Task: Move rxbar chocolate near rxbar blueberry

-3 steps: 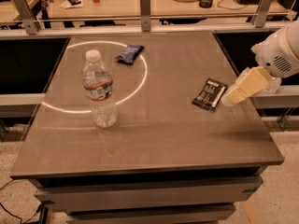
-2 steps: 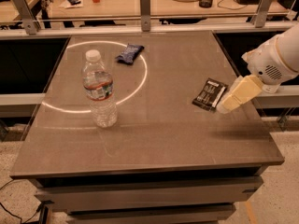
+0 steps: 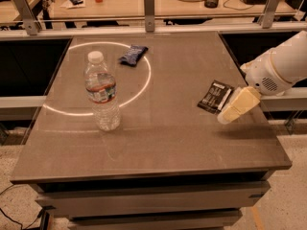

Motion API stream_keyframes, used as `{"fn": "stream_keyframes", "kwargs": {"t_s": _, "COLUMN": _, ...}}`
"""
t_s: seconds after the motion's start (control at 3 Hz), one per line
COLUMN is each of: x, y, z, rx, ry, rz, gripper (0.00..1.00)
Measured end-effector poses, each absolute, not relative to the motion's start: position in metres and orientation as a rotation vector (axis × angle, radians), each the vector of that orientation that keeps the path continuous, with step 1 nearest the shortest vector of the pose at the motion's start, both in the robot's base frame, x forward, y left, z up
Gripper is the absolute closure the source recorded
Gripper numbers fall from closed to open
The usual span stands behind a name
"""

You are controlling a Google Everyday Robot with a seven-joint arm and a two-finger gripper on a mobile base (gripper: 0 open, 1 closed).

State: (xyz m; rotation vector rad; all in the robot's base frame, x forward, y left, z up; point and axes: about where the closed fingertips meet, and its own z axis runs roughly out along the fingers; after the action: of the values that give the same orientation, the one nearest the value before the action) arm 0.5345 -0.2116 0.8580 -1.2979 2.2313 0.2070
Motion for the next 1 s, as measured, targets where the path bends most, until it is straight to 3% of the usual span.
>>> {"fn": "stream_keyframes", "kwargs": {"t_s": 1.0, "x": 0.557, "y": -0.2, "z": 0.857, "rx": -1.128, "ry": 2.309, "rz": 0.227, "gripper": 0.0}}
